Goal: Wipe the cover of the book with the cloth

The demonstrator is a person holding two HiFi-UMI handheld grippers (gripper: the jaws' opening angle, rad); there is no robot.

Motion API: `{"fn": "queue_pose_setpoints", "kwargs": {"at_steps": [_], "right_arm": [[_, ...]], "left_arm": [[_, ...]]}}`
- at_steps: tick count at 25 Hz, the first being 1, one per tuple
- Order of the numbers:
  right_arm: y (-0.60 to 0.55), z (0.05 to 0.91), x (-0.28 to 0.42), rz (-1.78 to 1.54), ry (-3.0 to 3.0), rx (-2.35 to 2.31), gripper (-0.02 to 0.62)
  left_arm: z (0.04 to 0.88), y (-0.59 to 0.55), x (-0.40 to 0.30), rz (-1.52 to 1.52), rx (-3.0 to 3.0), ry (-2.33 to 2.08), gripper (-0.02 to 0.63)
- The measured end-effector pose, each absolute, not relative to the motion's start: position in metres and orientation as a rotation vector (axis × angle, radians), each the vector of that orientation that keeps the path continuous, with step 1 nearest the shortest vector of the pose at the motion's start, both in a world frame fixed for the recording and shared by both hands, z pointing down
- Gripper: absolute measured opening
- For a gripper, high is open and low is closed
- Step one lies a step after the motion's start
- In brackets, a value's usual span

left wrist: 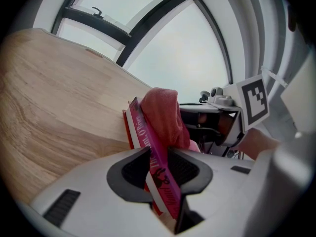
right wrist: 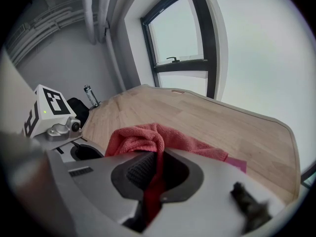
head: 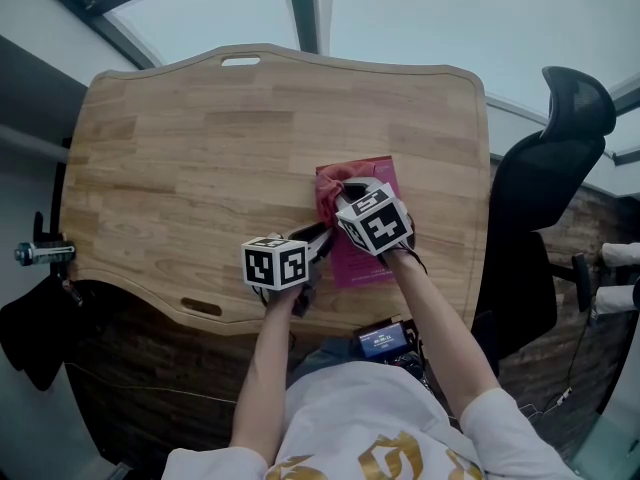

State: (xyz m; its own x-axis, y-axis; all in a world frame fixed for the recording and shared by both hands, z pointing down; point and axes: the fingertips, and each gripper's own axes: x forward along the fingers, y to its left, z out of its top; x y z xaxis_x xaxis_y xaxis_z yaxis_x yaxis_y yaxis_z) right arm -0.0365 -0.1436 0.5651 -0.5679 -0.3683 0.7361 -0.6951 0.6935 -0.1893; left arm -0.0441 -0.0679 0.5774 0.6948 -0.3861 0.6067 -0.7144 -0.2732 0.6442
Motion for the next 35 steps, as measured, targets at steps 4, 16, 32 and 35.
{"fn": "queue_pose_setpoints", "kwargs": {"at_steps": [4,16,32,35], "right_arm": [[-0.147,0.564,-0.028,0.627,-2.205,0.841,0.04],[-0.159,0.564,-0.004,0.644,-2.181,0.917,0.04],[-0.161,0.563,0.015,0.572,-2.158,0.965,0.04],[-0.16,0.563,0.015,0.519,-2.153,0.971,0.041]], "left_arm": [[0.577,-0.067,-0.042,0.401,1.893,-0.853,0.118],[0.578,-0.068,-0.044,0.391,1.893,-0.854,0.12],[0.577,-0.068,-0.044,0.387,1.893,-0.858,0.12],[0.577,-0.067,-0.044,0.382,1.893,-0.863,0.12]]}}
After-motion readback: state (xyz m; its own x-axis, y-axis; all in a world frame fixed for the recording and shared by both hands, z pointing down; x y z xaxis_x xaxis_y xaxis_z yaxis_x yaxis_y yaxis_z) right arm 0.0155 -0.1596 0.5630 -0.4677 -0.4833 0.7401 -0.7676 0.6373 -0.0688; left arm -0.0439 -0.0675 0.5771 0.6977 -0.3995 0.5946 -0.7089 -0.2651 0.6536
